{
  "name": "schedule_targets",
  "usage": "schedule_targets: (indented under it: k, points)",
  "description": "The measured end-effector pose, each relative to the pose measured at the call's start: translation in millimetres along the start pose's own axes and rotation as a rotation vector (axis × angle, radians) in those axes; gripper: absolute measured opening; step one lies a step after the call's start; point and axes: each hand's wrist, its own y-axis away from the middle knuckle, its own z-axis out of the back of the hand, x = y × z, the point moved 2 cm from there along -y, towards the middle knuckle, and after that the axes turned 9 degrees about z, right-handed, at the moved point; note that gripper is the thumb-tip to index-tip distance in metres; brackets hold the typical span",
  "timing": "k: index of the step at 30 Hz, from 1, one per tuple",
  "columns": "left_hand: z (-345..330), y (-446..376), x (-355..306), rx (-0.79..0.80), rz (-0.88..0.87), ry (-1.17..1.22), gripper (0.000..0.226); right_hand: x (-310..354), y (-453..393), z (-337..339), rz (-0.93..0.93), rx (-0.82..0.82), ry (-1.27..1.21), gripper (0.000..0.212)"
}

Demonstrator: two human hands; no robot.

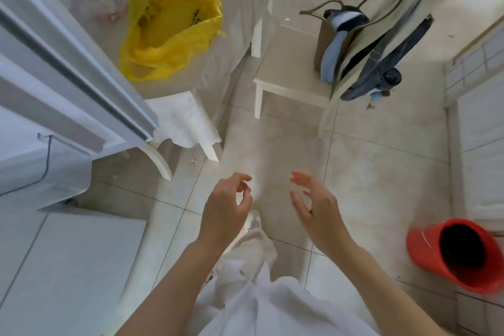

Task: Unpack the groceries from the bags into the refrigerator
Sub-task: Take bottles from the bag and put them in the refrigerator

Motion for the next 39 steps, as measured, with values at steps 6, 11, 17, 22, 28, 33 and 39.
schedule_targets:
  k: [6, 11, 17, 22, 28, 33, 39]
  points:
    - [13.8, -99.5, -32.9, -0.046, -0.038, -0.002, 0.020, 0.2, -110.1, 8.1, 0.078, 0.031, 0.025, 0.034]
    - [21.7, -164.0, -45.8, -0.096, -0.002, 0.021, 0.018, -5.9, -189.0, 13.5, 0.140, 0.105, 0.035, 0.032]
    - [22.3, -232.6, -55.0, -0.178, 0.120, 0.053, 0.019, -28.3, -290.8, 21.9, 0.219, 0.201, 0.036, 0.030]
    - [18.3, -290.9, -72.9, -0.284, 0.251, 0.087, 0.018, -42.0, -385.4, 20.4, 0.304, 0.291, 0.015, 0.030]
    - [16.2, -343.1, -98.5, -0.434, 0.412, 0.126, 0.017, -36.7, -487.4, 21.3, 0.447, 0.496, -0.001, 0.032]
    - [26.0, -372.0, -103.1, -0.540, 0.483, 0.127, 0.018, -22.7, -554.1, 7.7, 0.565, 0.644, 0.008, 0.032]
    - [60.3, -408.5, -87.6, -0.637, 0.571, 0.121, 0.019, 3.9, -621.6, -35.6, 0.753, 0.693, -0.007, 0.030]
